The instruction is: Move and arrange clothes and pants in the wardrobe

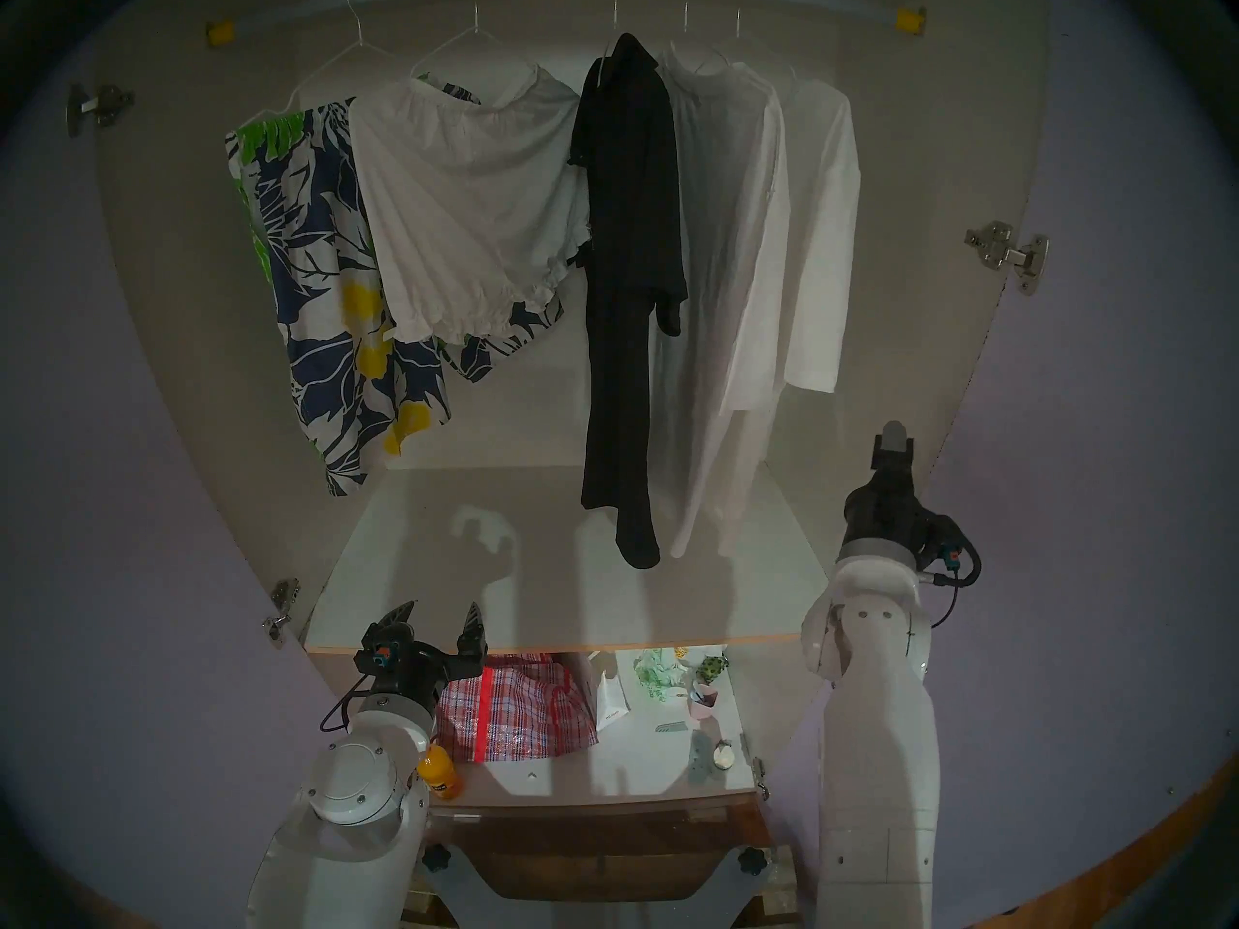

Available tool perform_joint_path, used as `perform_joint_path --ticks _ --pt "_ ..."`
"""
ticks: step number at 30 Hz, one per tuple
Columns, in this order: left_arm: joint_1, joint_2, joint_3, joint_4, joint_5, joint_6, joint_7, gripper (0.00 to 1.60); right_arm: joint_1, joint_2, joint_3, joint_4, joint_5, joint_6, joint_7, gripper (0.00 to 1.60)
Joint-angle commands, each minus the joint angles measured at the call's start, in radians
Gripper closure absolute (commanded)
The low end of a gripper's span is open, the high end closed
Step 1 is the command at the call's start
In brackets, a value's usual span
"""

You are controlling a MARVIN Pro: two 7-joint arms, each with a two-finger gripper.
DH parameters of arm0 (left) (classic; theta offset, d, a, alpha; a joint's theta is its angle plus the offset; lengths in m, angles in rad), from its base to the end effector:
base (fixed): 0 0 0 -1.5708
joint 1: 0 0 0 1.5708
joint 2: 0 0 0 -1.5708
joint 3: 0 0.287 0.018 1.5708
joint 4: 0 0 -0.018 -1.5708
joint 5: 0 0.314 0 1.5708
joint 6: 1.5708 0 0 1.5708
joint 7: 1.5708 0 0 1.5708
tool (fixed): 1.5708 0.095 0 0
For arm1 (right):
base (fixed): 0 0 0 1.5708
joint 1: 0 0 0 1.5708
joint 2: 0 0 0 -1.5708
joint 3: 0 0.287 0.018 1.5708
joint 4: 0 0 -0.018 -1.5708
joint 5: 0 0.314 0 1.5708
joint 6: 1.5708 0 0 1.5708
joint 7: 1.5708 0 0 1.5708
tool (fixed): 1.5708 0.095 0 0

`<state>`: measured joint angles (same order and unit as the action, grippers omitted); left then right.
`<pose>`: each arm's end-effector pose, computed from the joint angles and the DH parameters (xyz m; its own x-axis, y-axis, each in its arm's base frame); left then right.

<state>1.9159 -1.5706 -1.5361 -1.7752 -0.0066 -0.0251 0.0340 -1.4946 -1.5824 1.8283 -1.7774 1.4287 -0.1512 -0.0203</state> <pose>0.3224 -0.0113 -0.3490 0.1157 0.0143 0.9932 0.0020 -0.9999 0.0142 0.4191 -0.1186 -0.1909 -0.4256 -0.9027 0.0634 0.2160 -0.1694 -0.9616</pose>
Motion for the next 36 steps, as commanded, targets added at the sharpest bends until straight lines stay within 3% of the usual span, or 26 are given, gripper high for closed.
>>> perform_joint_path --ticks 1,6,10,12,15,20,24,27,29,36 --pt "-0.007 0.001 0.002 -0.027 -0.002 -0.004 -0.004 0.0 0.064 0.033 0.039 0.023 0.106 0.093 -0.061 0.0" --pt "-0.007 0.001 0.003 -0.027 -0.002 -0.004 -0.004 0.0 0.138 0.071 0.072 0.091 0.171 0.173 -0.116 0.0" --pt "-0.008 0.001 0.003 -0.026 -0.002 -0.004 -0.004 0.0 0.214 0.129 0.094 0.168 0.295 0.284 -0.184 0.0" --pt "-0.008 0.001 0.003 -0.026 -0.002 -0.004 -0.004 0.0 0.265 0.154 0.092 0.226 0.295 0.292 -0.175 0.0" --pt "-0.008 0.001 0.003 -0.025 -0.001 -0.005 -0.003 0.0 0.353 0.204 0.081 0.328 0.334 0.328 -0.238 0.0" --pt "-0.009 0.0 0.003 -0.024 -0.001 -0.005 -0.003 0.0 0.438 0.287 0.005 0.451 0.296 0.337 -0.257 0.0" --pt "-0.009 0.0 0.003 -0.024 -0.001 -0.006 -0.002 0.0 0.474 0.319 -0.068 0.518 0.266 0.34 -0.22 0.0" --pt "-0.008 0.001 0.003 -0.025 -0.001 -0.005 -0.003 0.0 0.49 0.319 -0.121 0.553 0.221 0.319 -0.183 0.0" --pt "-0.007 0.001 0.003 -0.027 -0.002 -0.004 -0.004 0.0 0.512 0.321 -0.154 0.601 0.21 0.344 -0.159 0.0" --pt "-0.008 0.001 0.003 -0.026 -0.002 -0.004 -0.003 0.0 0.587 0.293 -0.228 0.704 0.177 0.279 -0.118 0.0"
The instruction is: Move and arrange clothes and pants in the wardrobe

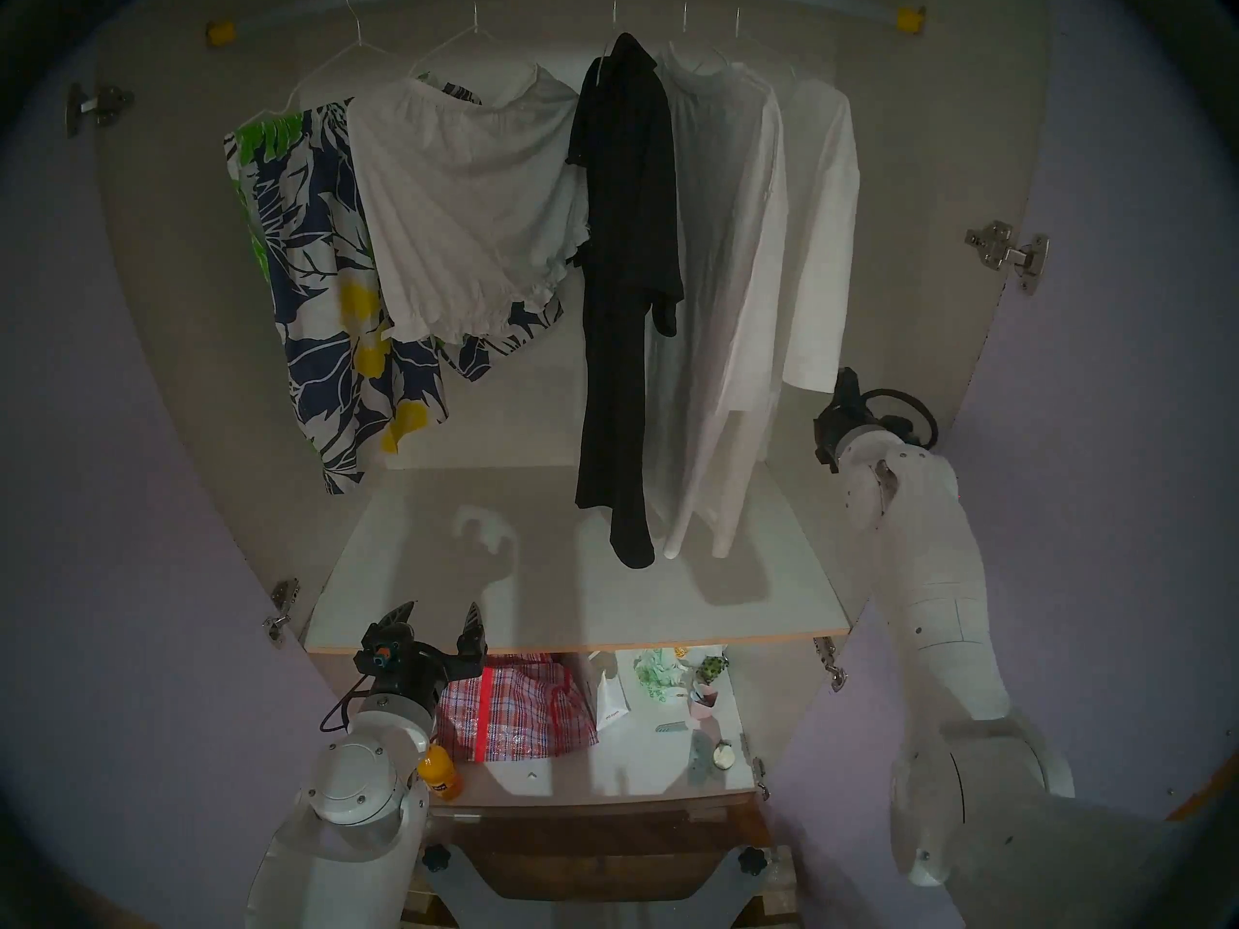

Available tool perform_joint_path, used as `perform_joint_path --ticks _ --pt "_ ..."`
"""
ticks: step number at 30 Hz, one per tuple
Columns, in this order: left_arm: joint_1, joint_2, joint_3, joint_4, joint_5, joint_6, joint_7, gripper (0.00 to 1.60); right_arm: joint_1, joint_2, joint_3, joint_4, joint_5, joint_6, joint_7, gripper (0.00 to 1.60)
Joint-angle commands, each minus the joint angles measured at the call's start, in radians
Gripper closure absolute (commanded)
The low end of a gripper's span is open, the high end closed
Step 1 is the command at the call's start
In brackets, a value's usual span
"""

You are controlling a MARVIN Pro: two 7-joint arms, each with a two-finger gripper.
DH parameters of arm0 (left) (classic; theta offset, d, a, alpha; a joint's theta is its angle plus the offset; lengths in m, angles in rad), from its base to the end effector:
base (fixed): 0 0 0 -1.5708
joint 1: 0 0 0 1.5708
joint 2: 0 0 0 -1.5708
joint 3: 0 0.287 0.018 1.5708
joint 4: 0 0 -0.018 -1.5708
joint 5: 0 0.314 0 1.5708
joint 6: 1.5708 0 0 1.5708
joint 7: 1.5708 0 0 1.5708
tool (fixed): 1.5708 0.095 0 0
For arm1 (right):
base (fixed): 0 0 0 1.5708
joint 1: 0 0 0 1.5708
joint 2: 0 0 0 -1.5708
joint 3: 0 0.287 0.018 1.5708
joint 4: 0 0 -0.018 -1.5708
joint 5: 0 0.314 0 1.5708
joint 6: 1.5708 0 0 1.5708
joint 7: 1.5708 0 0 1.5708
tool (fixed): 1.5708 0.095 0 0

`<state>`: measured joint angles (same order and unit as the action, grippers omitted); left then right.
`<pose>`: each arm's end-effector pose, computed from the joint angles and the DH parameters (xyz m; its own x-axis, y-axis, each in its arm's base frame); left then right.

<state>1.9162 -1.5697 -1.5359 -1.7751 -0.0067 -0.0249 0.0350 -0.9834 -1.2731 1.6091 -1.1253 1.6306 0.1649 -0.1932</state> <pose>0.3223 -0.0111 -0.3491 0.1163 0.0135 0.9931 0.0025 -0.9999 0.0133 0.5695 -0.1427 -0.1887 -0.0243 -0.9815 0.1898 -0.0589 -0.1881 -0.9804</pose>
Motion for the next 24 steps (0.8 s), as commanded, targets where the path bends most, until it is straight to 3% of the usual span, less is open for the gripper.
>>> perform_joint_path --ticks 1,15,24 --pt "-0.008 0.0 0.003 -0.026 -0.002 -0.005 -0.004 0.0 0.094 -0.018 -0.018 0.071 -0.023 -0.043 0.057 0.0" --pt "-0.011 -0.001 0.003 -0.02 0.0 -0.006 -0.002 0.0 0.372 -0.07 -0.108 0.402 -0.064 -0.034 0.129 0.0" --pt "-0.01 0.0 0.003 -0.022 -0.001 -0.006 -0.002 0.0 0.526 -0.132 -0.218 0.585 -0.121 -0.089 0.2 0.0"
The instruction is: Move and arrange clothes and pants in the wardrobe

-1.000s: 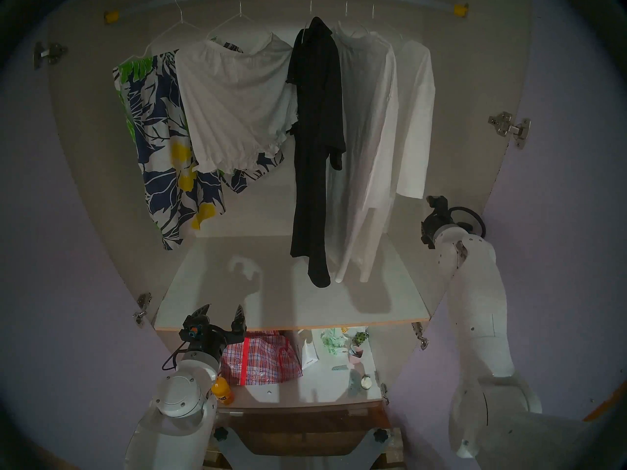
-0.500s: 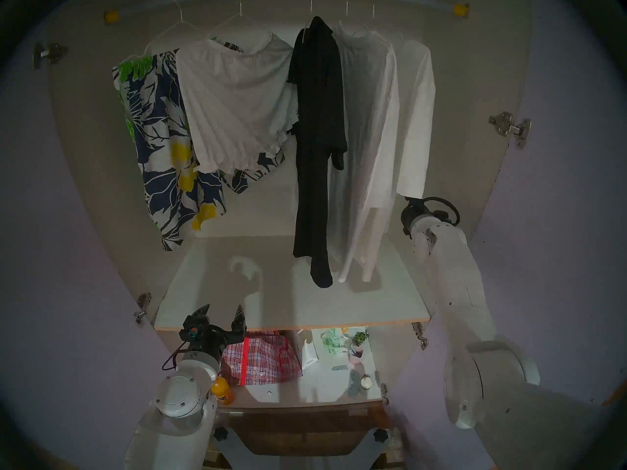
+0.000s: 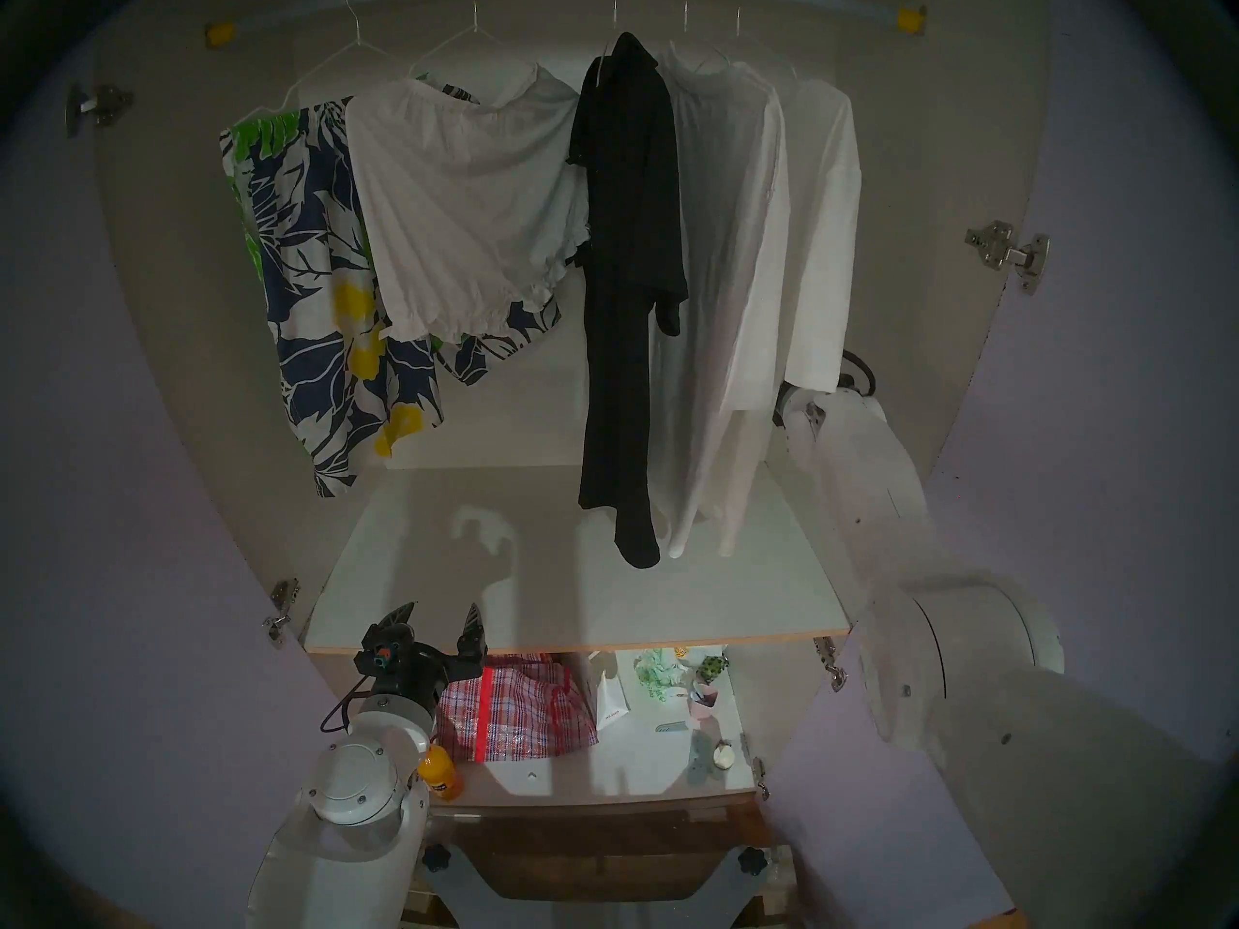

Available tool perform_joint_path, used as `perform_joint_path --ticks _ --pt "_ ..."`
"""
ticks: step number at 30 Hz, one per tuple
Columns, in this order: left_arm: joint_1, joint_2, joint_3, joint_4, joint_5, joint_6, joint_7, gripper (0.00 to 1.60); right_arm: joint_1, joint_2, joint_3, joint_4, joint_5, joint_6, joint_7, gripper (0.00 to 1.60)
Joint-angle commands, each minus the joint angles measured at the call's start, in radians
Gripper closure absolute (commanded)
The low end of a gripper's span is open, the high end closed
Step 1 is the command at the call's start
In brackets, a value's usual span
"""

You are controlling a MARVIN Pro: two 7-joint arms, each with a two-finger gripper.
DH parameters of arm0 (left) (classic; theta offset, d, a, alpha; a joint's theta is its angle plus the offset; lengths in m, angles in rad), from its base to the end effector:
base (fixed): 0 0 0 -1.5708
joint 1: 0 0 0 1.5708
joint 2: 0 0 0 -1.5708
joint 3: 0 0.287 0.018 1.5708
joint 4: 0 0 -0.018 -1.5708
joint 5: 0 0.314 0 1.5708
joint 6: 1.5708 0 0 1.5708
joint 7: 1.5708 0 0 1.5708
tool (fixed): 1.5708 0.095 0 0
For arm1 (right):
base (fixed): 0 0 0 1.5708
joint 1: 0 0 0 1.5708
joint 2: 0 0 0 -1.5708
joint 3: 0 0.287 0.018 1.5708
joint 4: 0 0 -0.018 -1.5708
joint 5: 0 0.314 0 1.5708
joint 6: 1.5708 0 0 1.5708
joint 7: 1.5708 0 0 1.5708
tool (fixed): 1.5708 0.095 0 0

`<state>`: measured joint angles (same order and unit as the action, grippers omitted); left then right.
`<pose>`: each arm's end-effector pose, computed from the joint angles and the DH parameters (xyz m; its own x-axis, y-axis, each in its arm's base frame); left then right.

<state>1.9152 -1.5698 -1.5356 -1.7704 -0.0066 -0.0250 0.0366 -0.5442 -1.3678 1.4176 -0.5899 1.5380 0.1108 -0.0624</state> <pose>0.3223 -0.0111 -0.3507 0.1199 0.0135 0.9927 0.0038 -0.9999 0.0131 0.6580 -0.0854 -0.1402 0.0186 -0.9632 0.2682 -0.0463 -0.2688 -0.9621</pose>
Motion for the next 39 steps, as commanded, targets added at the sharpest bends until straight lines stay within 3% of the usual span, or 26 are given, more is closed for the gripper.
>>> perform_joint_path --ticks 1,7,13,23,30,34,39 --pt "-0.009 0.0 0.003 -0.027 -0.001 -0.006 -0.004 0.0 0.103 -0.045 -0.044 0.079 -0.031 -0.034 0.083 0.0" --pt "-0.01 0.0 0.003 -0.025 -0.001 -0.006 -0.003 0.0 0.191 -0.107 -0.114 0.226 -0.03 -0.022 0.12 0.0" --pt "-0.01 0.0 0.003 -0.024 -0.001 -0.007 -0.002 0.0 0.264 -0.196 -0.144 0.345 -0.032 -0.021 0.145 0.0" --pt "-0.011 0.0 0.003 -0.023 -0.001 -0.007 -0.001 0.0 0.303 -0.313 -0.173 0.391 -0.052 0.003 0.169 0.0" --pt "-0.011 0.0 0.004 -0.022 -0.001 -0.007 -0.001 0.0 0.313 -0.359 -0.157 0.399 -0.032 0.083 0.184 0.0" --pt "-0.011 0.0 0.004 -0.022 -0.001 -0.007 0.0 0.0 0.318 -0.392 -0.159 0.398 -0.031 0.164 0.195 0.0" --pt "-0.012 0.0 0.004 -0.021 0.0 -0.007 0.001 0.0 0.322 -0.431 -0.16 0.399 -0.031 0.192 0.196 0.0"
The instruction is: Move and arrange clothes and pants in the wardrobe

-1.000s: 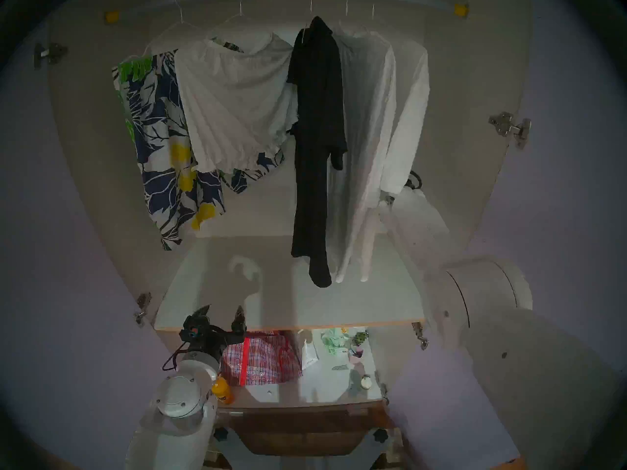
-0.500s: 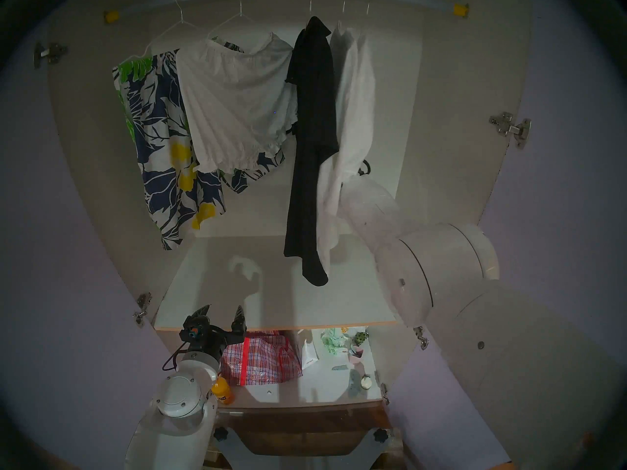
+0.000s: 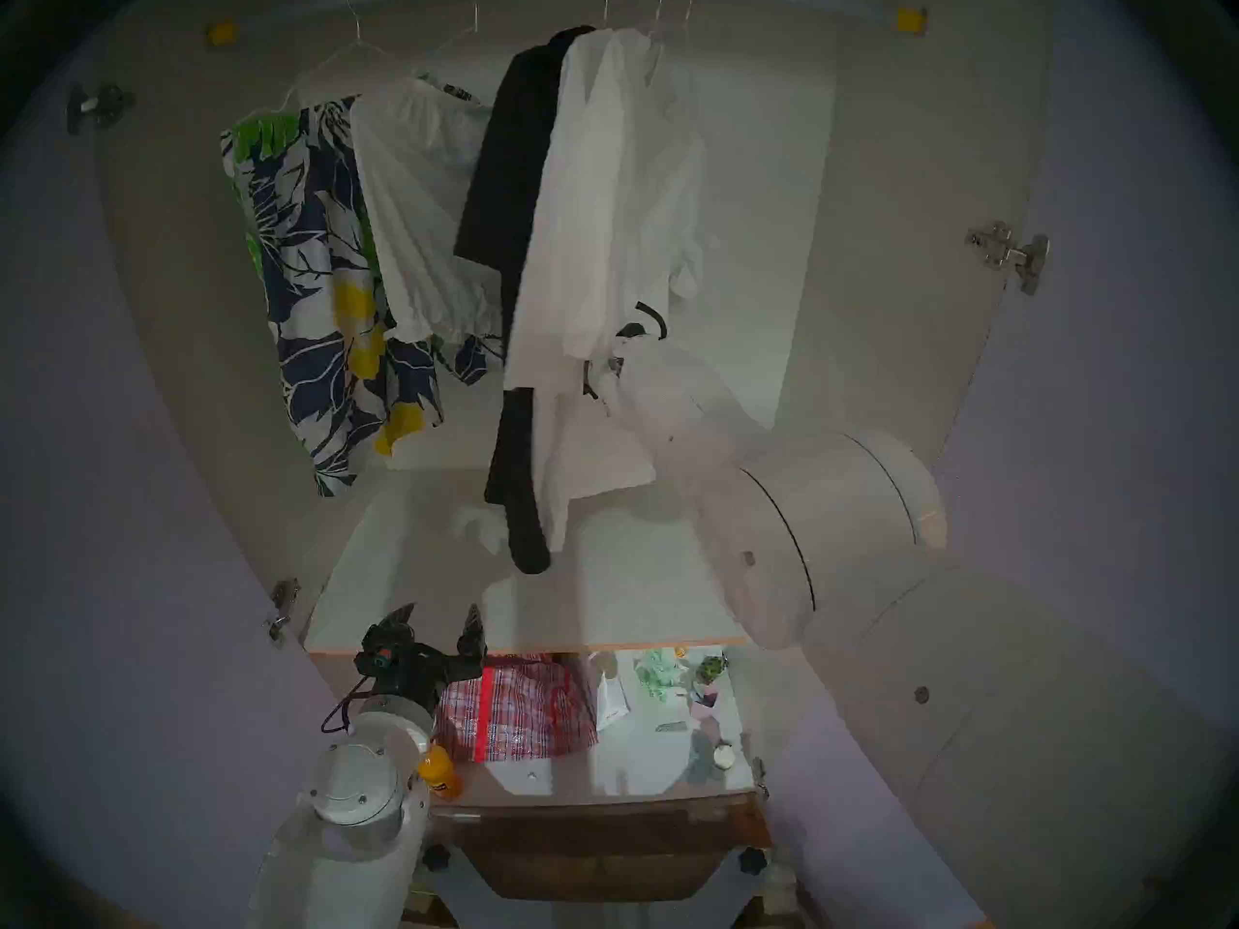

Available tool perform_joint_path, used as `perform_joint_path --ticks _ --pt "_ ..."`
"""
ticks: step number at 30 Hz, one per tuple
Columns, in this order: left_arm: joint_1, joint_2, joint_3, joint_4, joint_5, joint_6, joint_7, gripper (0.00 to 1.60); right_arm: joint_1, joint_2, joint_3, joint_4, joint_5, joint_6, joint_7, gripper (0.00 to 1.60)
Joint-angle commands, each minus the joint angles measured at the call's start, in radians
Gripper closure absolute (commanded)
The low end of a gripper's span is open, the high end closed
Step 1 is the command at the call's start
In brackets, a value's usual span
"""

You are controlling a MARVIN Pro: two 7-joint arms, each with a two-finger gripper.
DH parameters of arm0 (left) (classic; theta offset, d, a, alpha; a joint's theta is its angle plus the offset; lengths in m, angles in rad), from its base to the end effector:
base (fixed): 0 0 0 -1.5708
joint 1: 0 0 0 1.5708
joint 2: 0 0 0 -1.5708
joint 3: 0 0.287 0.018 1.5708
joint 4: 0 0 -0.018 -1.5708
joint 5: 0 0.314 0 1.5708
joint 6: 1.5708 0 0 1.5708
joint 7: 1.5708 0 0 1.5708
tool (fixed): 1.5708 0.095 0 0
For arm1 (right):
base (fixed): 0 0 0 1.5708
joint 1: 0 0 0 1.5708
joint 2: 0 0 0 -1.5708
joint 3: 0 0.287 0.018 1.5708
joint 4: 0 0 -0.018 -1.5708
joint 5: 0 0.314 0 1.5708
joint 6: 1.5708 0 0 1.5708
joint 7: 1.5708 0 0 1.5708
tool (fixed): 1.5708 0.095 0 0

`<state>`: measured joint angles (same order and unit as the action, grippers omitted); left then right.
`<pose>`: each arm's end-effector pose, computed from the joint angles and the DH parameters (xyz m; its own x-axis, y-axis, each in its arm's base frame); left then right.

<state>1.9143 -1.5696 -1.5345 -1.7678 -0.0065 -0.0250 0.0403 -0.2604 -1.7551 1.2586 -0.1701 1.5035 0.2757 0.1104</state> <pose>0.3224 -0.0112 -0.3514 0.1216 0.0133 0.9925 0.0064 -0.9999 0.0126 0.6614 0.1740 -0.1084 0.5031 -0.8178 0.2793 0.0849 -0.2748 -0.9577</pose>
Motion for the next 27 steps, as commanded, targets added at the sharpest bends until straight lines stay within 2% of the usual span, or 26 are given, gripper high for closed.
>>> perform_joint_path --ticks 1,9,18,25,27 --pt "-0.011 0.0 0.003 -0.024 -0.001 -0.007 -0.003 0.0 0.041 -0.054 -0.001 -0.02 0.004 0.025 0.021 0.0" --pt "-0.012 0.0 0.003 -0.02 0.0 -0.007 -0.002 0.0 0.051 -0.13 -0.003 -0.016 0.003 0.037 0.008 0.0" --pt "-0.014 0.0 0.003 -0.016 0.0 -0.007 0.0 0.0 0.058 -0.181 0.0 -0.009 0.006 0.056 0.003 0.0" --pt "-0.016 0.0 0.004 -0.014 0.0 -0.007 0.001 0.0 0.043 -0.252 -0.004 0.0 0.004 0.06 0.0 0.0" --pt "-0.016 0.0 0.004 -0.013 0.0 -0.007 0.001 0.0 0.039 -0.252 -0.003 0.003 0.005 0.061 0.0 0.0"
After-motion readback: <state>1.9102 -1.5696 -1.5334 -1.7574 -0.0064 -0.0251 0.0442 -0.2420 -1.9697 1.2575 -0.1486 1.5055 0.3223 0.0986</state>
